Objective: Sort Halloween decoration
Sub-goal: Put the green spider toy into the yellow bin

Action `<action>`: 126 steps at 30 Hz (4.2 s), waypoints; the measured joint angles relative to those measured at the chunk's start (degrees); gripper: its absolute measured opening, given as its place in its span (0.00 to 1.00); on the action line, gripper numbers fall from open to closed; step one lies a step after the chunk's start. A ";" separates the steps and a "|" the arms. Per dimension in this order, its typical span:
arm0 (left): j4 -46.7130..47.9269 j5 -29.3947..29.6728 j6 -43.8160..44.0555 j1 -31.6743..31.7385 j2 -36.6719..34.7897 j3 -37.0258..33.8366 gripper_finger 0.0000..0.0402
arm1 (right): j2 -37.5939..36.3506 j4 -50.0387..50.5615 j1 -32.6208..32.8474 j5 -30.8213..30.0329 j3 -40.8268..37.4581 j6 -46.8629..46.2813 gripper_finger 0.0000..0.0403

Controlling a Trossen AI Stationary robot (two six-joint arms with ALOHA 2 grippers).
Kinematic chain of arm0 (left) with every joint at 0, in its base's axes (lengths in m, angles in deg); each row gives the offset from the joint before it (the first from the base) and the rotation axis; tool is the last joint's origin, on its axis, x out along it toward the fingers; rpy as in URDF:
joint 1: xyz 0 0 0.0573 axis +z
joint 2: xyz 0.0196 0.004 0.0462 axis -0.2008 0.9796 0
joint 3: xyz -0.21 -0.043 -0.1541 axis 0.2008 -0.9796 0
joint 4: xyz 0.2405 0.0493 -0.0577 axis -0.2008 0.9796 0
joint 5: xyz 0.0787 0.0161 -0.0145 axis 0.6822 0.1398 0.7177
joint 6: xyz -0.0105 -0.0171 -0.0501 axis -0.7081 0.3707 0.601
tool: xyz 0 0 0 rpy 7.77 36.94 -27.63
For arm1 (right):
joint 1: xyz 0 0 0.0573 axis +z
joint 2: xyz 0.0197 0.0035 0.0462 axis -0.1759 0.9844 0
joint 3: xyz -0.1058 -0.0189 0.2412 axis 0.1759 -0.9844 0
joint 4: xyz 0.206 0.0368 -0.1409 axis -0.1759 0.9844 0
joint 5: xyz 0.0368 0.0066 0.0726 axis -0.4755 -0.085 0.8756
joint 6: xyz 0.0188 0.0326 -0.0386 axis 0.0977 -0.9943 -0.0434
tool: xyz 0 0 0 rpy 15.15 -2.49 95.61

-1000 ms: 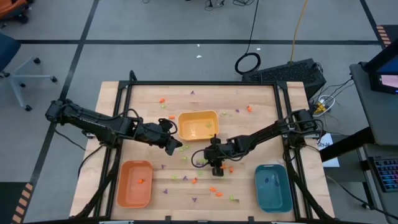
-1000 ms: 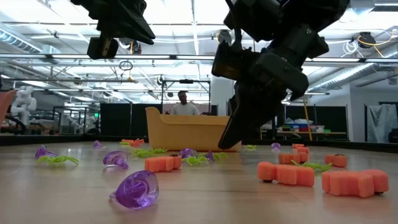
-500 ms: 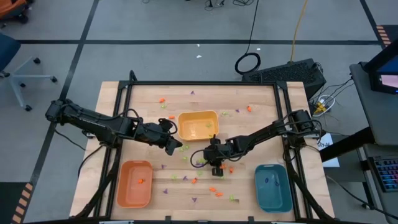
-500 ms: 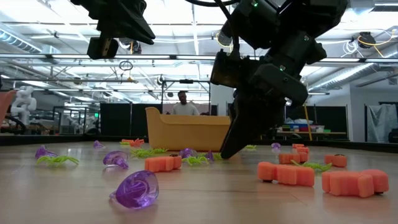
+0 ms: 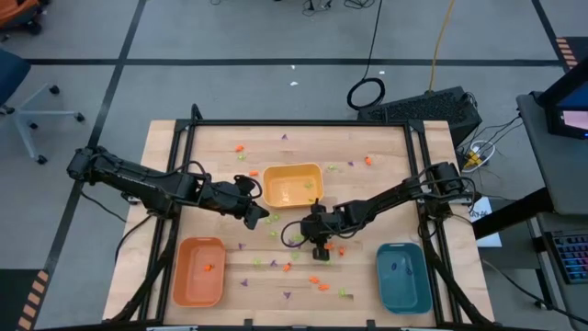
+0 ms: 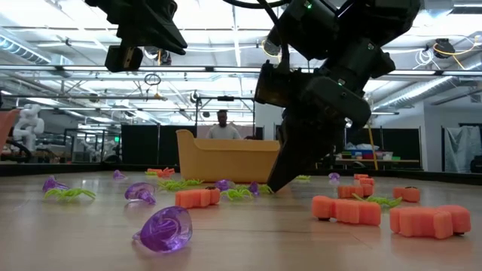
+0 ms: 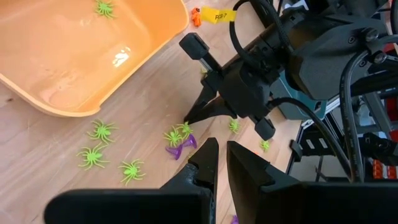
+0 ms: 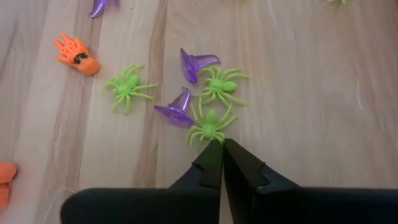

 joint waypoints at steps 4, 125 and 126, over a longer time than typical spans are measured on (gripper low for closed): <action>0.01 0.00 0.04 0.00 0.00 0.00 0.08 | -1.24 0.92 0.07 1.27 -0.10 -1.63 0.00; 20.83 -3.64 -17.65 21.28 -0.09 12.55 0.32 | -23.67 16.44 -17.87 -3.82 11.15 -35.81 0.00; 20.88 -4.27 -18.24 21.29 -0.25 12.55 0.32 | -22.44 18.41 -18.37 -2.80 12.75 -35.53 0.00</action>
